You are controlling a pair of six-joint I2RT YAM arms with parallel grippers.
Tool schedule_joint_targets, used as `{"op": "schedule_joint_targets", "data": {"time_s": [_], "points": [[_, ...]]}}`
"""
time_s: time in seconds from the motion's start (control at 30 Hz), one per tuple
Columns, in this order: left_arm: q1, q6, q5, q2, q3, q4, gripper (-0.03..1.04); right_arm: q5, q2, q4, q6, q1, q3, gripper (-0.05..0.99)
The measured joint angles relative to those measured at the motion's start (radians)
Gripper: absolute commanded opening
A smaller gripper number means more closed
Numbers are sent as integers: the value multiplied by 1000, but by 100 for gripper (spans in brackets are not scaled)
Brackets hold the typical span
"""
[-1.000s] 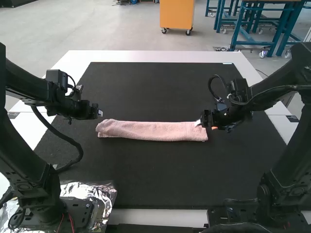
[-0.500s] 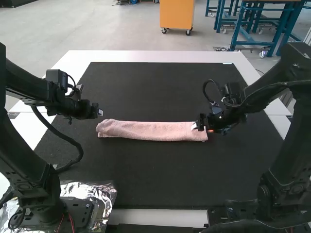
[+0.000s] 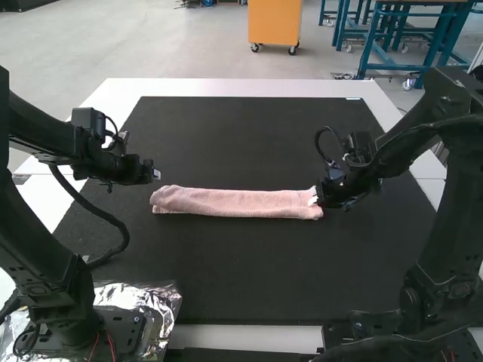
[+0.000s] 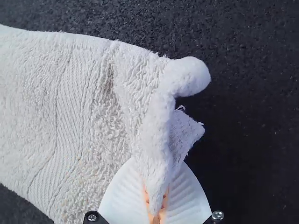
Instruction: Fold the towel.
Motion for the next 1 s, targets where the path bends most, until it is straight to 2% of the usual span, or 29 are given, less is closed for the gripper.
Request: {"op": "schedule_joint_targets", "data": {"time_s": [0.23, 0.37, 0.5, 0.63, 0.8, 1.0], "points": [[0, -6, 2, 0, 0, 19, 97, -69, -79, -125, -22, -37, -18, -2], [-6, -13, 1, 0, 0, 43, 97, -85, -188, -130, -18, -76, -23, -2], [-31, -20, 1, 0, 0, 50, 97, -101, -233, -137, -4, -57, -22, -2], [-46, -31, -2, 0, 0, 75, 97, -104, -230, -100, 29, 19, -22, -2], [-39, -65, -26, 0, 0, 119, 97, -105, -201, -27, 104, 163, 8, -2], [16, -80, -48, 0, 0, 127, 97, -104, -94, 11, 169, 319, 110, -2]]}}
